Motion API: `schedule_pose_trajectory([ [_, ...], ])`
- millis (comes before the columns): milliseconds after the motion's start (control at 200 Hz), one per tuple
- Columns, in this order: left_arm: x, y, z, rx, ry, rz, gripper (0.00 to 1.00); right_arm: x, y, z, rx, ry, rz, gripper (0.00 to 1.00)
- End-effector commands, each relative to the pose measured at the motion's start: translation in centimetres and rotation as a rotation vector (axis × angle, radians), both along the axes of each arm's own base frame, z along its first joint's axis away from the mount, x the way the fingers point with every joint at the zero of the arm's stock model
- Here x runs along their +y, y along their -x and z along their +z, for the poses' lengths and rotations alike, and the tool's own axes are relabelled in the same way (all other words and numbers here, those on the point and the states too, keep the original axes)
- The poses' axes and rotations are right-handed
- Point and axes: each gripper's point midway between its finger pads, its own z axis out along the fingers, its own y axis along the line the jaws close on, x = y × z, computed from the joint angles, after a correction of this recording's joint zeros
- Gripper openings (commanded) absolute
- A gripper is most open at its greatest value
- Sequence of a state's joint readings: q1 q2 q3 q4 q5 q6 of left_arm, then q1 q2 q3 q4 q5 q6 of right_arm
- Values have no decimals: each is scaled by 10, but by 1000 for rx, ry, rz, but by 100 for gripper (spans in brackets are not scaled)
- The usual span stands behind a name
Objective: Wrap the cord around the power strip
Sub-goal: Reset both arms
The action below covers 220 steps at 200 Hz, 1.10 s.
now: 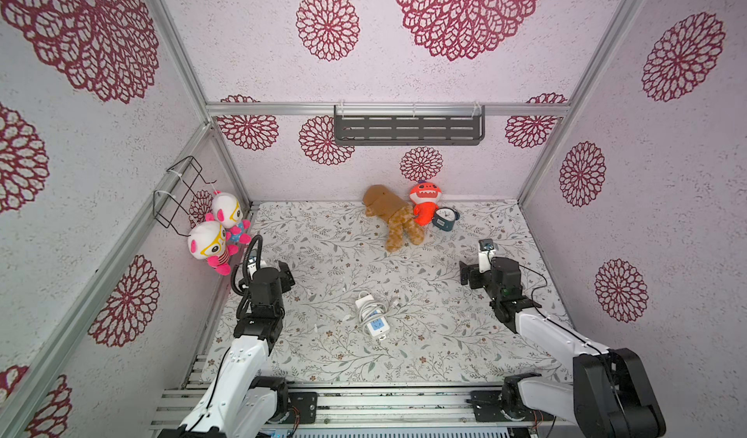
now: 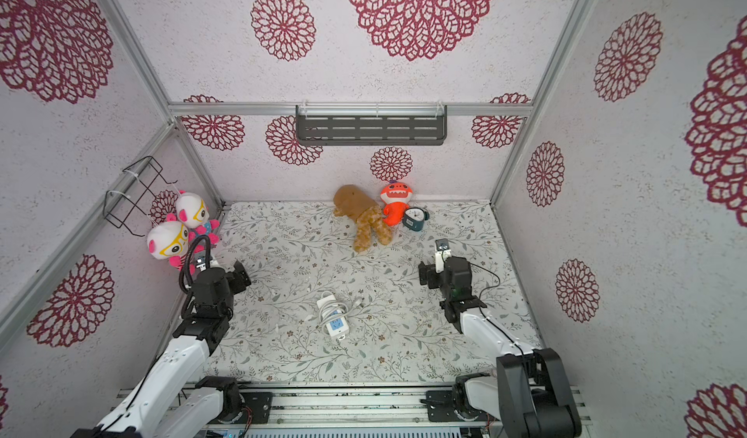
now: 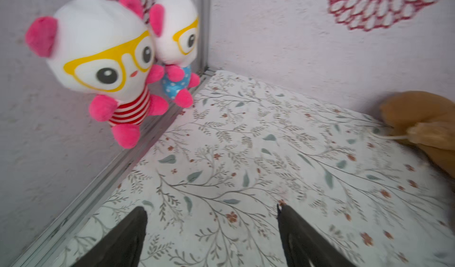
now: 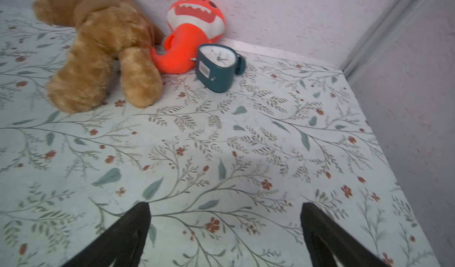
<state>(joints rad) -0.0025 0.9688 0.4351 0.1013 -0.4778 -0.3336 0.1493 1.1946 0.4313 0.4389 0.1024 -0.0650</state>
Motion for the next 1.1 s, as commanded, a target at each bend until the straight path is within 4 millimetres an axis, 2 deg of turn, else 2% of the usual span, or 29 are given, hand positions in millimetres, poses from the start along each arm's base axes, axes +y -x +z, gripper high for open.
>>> schedule_pose_trajectory([
  [0, 23, -17, 4, -115, -41, 61, 88, -19, -4, 14, -148, -74, -46, 99],
  [75, 28, -30, -5, -128, -93, 54, 88, -35, -6, -4, -149, -56, -90, 99],
  [120, 27, -39, -9, -143, -114, 33, 88, -40, -10, -6, -158, -58, -94, 99],
  [185, 20, -51, -10, -196, -137, -33, 89, -43, -16, 1, -206, -89, -95, 99],
  [210, 15, -57, -19, -181, -126, -79, 88, -43, -16, 4, -239, -112, -84, 99],
  [260, 9, -65, -33, -159, -111, -122, 88, -39, -17, -7, -237, -118, -54, 99],
  [290, 7, -68, -31, -201, -137, -136, 88, -38, -16, -12, -247, -118, -43, 99],
  [360, 7, -67, -40, -157, -120, -139, 89, -38, -9, -14, -263, -111, -44, 99],
  [435, 9, -70, -38, -144, -118, -132, 89, -35, -7, -13, -282, -113, -28, 99],
  [450, 11, -72, -37, -152, -123, -123, 100, -35, -6, -14, -274, -110, -28, 99],
  [510, 18, -73, -40, -118, -119, -73, 97, -30, -5, -11, -295, -110, 1, 99],
  [605, 19, -74, -40, -108, -113, -70, 97, -38, -3, -10, -307, -110, -53, 99],
  [690, 19, -74, -40, -116, -118, -71, 97, -46, -14, -16, -249, -106, -105, 99],
  [715, 19, -74, -41, -107, -117, -69, 97, -46, -19, -19, -223, -104, -105, 99],
  [775, 19, -74, -40, -110, -117, -69, 97, -46, -15, -16, -251, -108, -108, 99],
  [1096, 19, -74, -40, -112, -117, -71, 97, -45, -19, -20, -225, -100, -106, 99],
])
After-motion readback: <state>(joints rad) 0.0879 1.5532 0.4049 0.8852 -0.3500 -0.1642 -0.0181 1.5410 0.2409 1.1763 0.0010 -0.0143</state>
